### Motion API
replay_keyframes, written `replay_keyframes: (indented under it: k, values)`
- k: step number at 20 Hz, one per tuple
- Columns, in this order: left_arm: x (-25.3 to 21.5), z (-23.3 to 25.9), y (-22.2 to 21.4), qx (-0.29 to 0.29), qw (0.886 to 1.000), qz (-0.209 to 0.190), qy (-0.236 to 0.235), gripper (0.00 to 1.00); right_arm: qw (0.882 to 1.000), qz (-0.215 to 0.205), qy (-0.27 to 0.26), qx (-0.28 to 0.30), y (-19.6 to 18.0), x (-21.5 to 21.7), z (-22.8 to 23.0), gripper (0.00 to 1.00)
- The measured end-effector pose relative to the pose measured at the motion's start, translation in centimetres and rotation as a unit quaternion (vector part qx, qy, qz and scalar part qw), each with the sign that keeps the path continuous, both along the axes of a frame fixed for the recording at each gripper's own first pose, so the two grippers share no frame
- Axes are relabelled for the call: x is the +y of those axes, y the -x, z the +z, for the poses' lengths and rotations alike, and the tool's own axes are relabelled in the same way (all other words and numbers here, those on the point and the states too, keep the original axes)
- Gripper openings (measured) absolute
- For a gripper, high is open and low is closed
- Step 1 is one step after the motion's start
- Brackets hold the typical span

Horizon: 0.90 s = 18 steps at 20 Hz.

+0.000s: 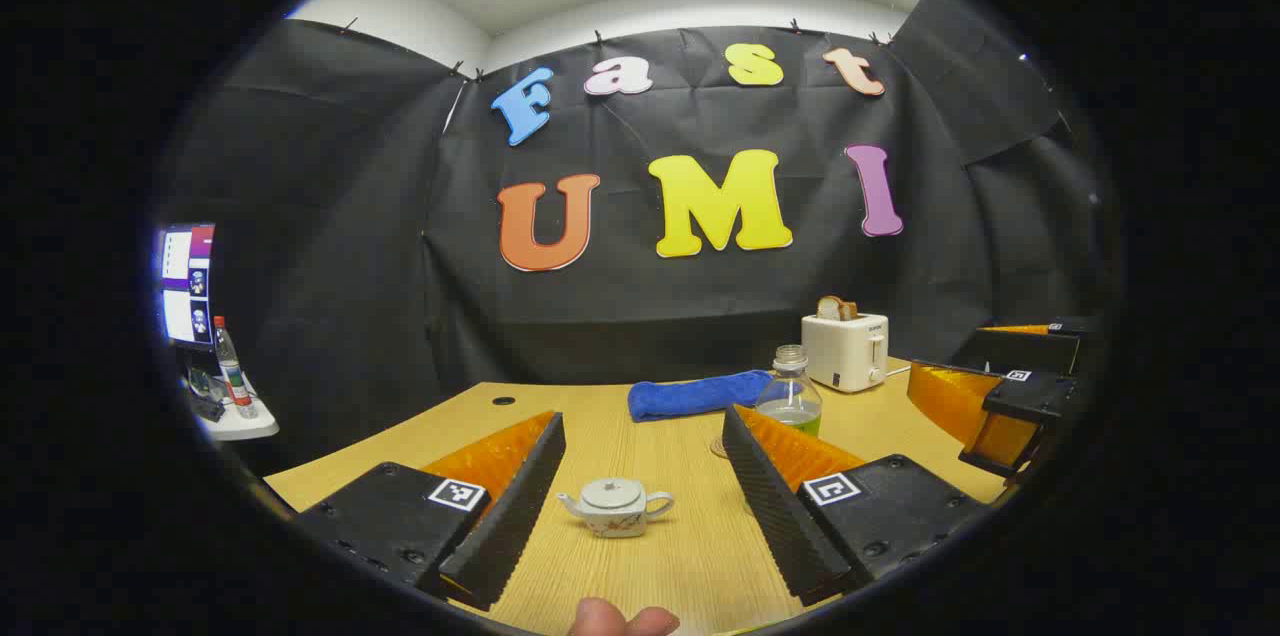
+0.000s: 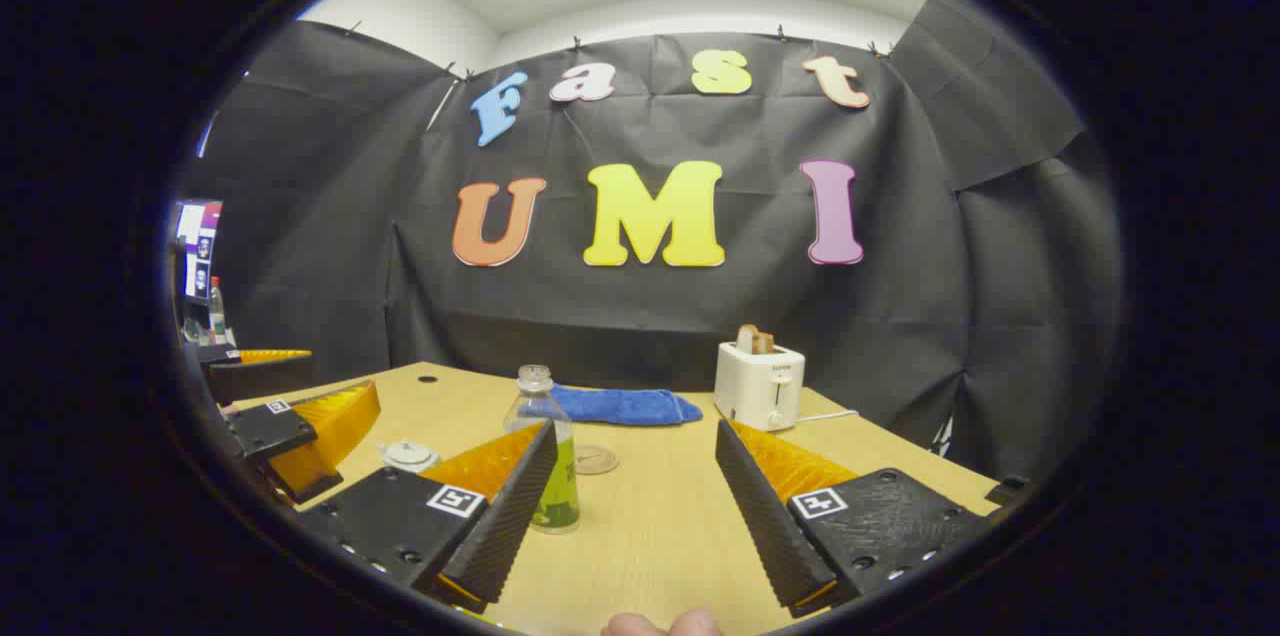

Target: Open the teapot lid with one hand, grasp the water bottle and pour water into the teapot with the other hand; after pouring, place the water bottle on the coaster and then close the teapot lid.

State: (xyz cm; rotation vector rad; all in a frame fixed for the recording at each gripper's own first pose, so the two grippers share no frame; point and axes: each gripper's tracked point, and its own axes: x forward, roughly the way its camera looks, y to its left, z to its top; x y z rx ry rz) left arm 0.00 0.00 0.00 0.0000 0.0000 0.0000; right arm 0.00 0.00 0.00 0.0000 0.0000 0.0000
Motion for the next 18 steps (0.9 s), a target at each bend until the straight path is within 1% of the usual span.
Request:
replay_keyframes:
  k: [3,4,5,6,8,11,12,13,15,16,18]
  values:
    - [0.43,-0.03,0.14,0.005,1.000,0.009,0.013,0.99,1.000,-0.001,-0.004,0.003,0.06,-0.04,-0.05,0.95]
    - [0.47,0.04,0.18,0.005,1.000,0.008,0.015,0.99,1.000,-0.003,-0.003,0.003,0.03,-0.19,-0.02,0.97]
    - [0.46,0.01,0.13,0.005,1.000,0.008,0.013,0.99,1.000,-0.003,-0.004,0.004,0.08,-0.24,-0.18,0.97]
    - [0.49,0.11,0.17,0.004,1.000,0.009,0.011,0.99,1.000,-0.003,-0.005,0.006,0.02,-0.29,-0.22,0.95]
    - [0.55,0.08,0.08,0.004,1.000,0.010,0.010,0.99,1.000,-0.003,-0.007,0.008,-0.02,-0.25,-0.31,0.97]
    - [0.67,-0.28,0.07,0.008,1.000,0.009,0.011,0.99,1.000,-0.001,-0.008,0.008,-0.15,-0.14,-0.26,0.97]
    - [0.63,-0.34,0.03,0.010,1.000,0.009,0.011,0.99,1.000,-0.001,-0.007,0.008,-0.15,-0.13,-0.18,0.95]
    - [0.62,-0.47,-0.02,0.013,1.000,0.009,0.012,0.99,1.000,0.000,-0.005,0.009,-0.21,-0.02,-0.21,0.97]
    - [0.45,-0.67,-0.04,0.016,1.000,0.007,0.012,0.99,1.000,0.003,-0.003,0.010,-0.26,0.15,-0.37,0.97]
    - [0.44,-0.72,-0.08,0.016,1.000,0.007,0.012,0.99,1.000,0.003,-0.002,0.010,-0.27,0.22,-0.28,0.95]
    - [0.50,-0.72,-0.03,0.016,1.000,0.007,0.012,0.99,1.000,0.004,-0.001,0.009,-0.26,0.21,-0.22,0.95]
